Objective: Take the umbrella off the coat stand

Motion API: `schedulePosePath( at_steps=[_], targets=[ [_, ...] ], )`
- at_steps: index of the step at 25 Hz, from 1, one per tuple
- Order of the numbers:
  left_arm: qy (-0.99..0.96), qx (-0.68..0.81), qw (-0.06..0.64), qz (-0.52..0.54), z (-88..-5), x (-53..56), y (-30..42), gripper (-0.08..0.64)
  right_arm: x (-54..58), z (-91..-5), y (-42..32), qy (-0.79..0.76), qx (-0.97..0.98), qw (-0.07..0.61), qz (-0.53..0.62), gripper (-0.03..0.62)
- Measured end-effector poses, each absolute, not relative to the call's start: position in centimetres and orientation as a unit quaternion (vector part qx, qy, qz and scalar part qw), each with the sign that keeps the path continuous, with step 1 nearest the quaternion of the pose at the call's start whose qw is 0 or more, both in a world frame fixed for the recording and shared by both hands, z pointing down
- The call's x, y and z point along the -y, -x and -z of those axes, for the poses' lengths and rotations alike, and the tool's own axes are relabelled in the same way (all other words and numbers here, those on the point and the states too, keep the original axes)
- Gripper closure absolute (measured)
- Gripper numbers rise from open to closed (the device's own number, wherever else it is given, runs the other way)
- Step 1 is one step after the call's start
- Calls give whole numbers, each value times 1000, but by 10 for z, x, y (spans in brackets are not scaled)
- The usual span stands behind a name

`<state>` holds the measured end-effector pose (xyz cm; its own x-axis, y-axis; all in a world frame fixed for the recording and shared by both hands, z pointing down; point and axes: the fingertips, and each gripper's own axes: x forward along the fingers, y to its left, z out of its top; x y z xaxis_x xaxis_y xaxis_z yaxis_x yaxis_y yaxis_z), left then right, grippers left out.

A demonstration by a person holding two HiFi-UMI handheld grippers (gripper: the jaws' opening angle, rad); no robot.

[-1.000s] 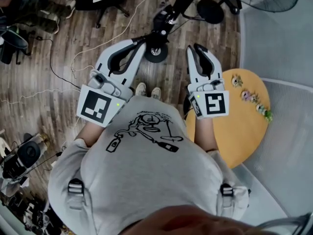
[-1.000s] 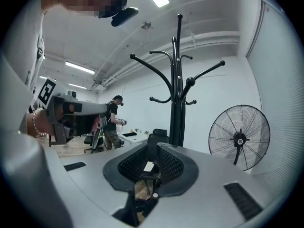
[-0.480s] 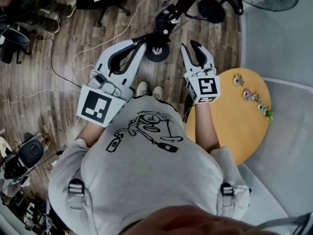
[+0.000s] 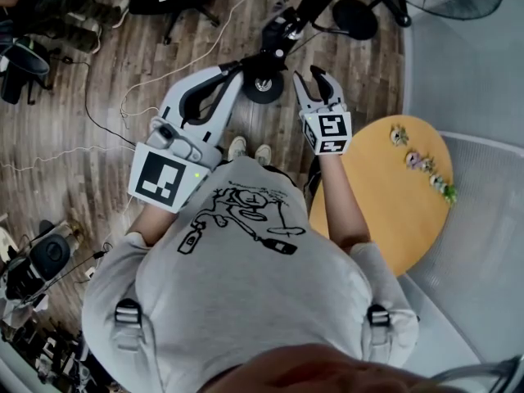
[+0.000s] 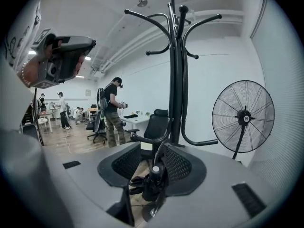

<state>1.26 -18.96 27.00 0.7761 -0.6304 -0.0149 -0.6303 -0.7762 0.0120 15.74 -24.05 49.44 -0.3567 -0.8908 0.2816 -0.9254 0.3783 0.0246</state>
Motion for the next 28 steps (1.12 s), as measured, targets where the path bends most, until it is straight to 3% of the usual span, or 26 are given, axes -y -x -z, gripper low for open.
schedulePosePath(
  at_steps=[28],
  targets=[
    [-939,345,5,6,-274,198,-10,551,307,-625,-144,-523,819,194,-136,388]
  ],
)
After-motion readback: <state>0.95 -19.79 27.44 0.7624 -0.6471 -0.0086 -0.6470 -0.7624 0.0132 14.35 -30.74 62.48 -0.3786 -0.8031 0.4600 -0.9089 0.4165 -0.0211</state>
